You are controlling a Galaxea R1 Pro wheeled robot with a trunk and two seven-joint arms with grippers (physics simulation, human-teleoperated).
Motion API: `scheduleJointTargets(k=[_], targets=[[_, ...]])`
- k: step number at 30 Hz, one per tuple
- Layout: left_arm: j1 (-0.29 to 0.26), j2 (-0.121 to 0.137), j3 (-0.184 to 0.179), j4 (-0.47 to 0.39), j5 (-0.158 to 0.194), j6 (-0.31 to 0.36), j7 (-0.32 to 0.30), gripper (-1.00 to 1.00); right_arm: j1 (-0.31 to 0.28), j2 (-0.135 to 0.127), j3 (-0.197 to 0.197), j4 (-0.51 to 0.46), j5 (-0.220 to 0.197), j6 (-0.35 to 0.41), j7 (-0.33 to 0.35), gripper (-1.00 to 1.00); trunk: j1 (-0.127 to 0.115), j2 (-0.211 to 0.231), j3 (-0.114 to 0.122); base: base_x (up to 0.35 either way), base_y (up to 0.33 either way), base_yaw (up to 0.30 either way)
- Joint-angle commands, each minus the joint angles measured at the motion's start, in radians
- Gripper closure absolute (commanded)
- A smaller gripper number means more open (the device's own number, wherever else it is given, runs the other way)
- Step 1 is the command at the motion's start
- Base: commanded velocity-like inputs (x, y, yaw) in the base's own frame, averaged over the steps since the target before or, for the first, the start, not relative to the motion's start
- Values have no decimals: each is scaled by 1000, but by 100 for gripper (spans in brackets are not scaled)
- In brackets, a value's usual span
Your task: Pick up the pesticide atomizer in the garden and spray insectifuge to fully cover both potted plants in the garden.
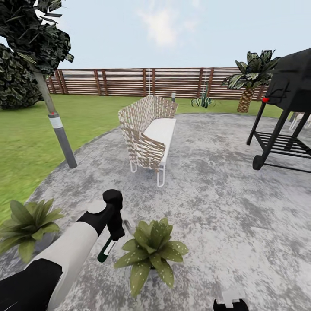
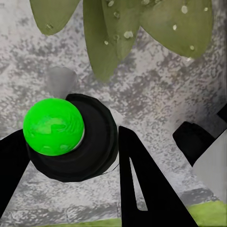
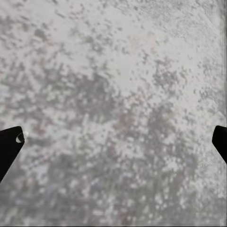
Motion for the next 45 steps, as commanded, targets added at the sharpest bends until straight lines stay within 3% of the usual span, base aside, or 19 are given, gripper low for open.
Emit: scheduleJointTargets(k=[1,20,23,25,28,31,39,45], targets=[[0,0,-1,-1,-7,11,-9,100,-1,0,-8,2,10,-4,-3,-100,-1,0,-1,-231,251,-262],[4,7,0,0,-6,11,-9,100,-1,0,-7,2,10,-4,-3,-100,-1,0,-1,-27,225,-260],[7,7,-1,0,-58,11,-9,100,-1,0,-7,2,11,-5,-3,-100,-1,0,-1,0,275,-40],[7,8,0,0,-119,15,-9,100,-1,-1,-7,3,12,-5,-3,-100,-1,0,-1,0,91,-8],[7,26,2,0,-140,18,-9,100,-1,-1,-7,3,12,-4,-3,-100,-1,0,-1,0,17,-1],[25,45,7,0,-140,20,-9,100,-1,-1,-7,2,12,-4,-2,-100,-1,0,-1,0,2,0],[54,44,22,0,-96,22,-9,100,-1,-1,-7,3,12,-4,-2,-100,-1,0,-1,74,77,0],[71,41,23,1,-91,21,-9,100,-1,0,-7,2,12,-4,-2,-100,-1,0,-1,216,116,-4]])
